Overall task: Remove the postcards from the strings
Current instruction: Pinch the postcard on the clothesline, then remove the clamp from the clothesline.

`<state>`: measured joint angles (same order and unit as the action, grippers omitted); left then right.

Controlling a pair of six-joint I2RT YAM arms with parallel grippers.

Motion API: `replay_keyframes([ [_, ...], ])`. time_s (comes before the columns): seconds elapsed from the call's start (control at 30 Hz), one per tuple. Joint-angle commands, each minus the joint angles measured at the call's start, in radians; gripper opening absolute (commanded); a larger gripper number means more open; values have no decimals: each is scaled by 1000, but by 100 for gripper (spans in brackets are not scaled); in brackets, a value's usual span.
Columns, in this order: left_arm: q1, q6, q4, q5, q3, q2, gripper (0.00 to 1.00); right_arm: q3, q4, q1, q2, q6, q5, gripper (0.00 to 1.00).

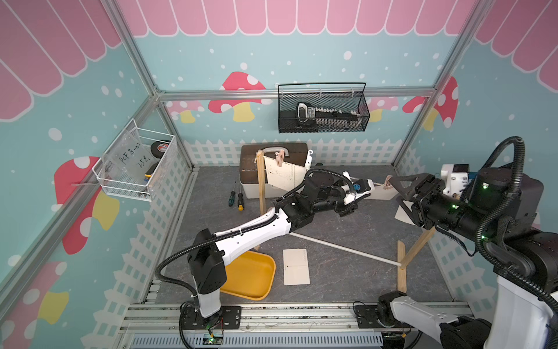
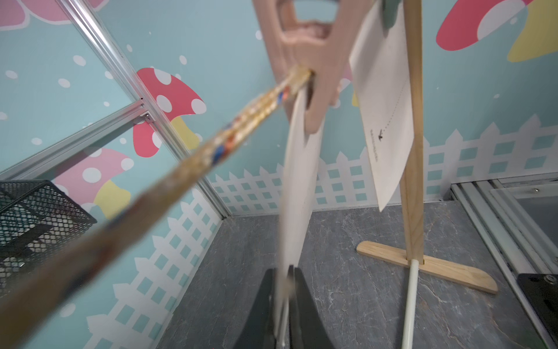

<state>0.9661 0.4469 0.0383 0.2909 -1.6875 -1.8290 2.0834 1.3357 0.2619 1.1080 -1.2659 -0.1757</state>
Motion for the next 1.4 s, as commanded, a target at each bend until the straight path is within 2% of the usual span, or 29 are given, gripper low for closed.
replay_keyframes([
  [0.0,-4,39,60,-48,-24,-17,9,-20,-4,-4,3,-27,-2,66],
  [0.4,-17,33,128,-53,-20,-22,0,-104,-89,-4,-13,-105,-18,65],
  [0.57,-17,26,133,-50,-21,-21,0,-157,-172,-4,-34,-148,-16,60],
  [1.37,-20,59,158,-100,-15,-22,0,-187,-212,-4,-22,-214,21,56],
])
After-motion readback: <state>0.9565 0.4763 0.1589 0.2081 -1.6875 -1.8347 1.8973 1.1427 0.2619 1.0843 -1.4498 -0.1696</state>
